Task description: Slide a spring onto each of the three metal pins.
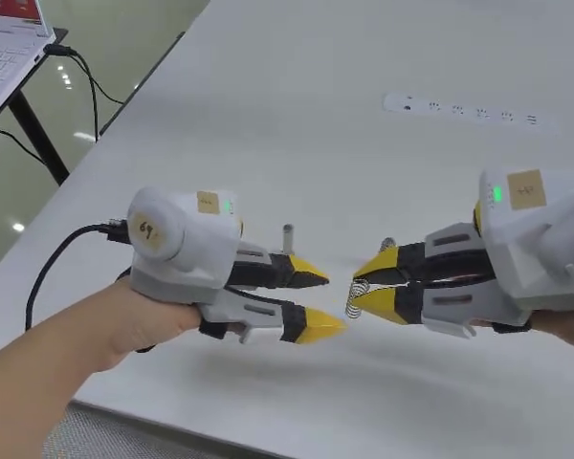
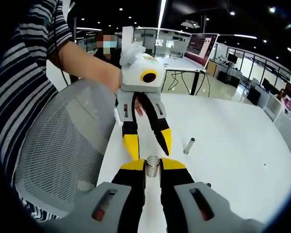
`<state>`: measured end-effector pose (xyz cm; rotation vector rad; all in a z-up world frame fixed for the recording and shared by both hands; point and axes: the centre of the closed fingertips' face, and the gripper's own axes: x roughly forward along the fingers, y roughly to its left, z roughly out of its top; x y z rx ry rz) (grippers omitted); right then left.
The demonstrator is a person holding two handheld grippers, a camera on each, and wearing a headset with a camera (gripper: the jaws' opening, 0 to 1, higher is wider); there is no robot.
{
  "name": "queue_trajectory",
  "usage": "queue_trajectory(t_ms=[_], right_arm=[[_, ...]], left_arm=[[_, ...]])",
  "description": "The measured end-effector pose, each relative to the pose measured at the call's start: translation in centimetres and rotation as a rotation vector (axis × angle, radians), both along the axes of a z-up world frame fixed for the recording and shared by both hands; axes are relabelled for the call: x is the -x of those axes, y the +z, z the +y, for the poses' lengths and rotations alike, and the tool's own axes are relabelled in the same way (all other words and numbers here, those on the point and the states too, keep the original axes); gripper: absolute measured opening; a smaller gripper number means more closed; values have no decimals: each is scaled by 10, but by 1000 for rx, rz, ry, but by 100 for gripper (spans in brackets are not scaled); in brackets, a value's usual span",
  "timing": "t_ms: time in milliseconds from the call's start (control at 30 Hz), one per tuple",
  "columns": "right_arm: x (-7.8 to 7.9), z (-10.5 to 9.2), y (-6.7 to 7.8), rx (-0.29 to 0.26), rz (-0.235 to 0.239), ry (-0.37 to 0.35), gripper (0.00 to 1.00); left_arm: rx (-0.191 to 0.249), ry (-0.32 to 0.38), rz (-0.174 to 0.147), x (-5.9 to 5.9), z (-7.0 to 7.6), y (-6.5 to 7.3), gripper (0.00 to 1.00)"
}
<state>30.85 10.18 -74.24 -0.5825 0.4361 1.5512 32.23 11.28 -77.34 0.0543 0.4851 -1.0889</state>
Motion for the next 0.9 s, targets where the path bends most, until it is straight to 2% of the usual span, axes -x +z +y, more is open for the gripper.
queue_trajectory(t_ms=[67, 267, 433, 600, 833, 900], right_arm=[[0, -1, -2, 3, 3, -5, 8], [-4, -2, -5, 6, -4, -17, 8], [-7, -3, -5, 5, -7, -29, 8], [-12, -5, -5, 4, -13, -43, 8], [-17, -7, -9, 6, -19, -58, 8], [-18, -7, -10, 8, -19, -61, 8]], left_arm=[[8, 29, 7, -1, 8, 1, 29], [18, 99, -1, -6, 27, 5, 41], [22, 154, -9, -10, 41, 10, 57], [19, 194, -3, -12, 52, 10, 73], [-2, 227, 6, -8, 63, 5, 94], [-29, 227, -5, -6, 67, 2, 98]])
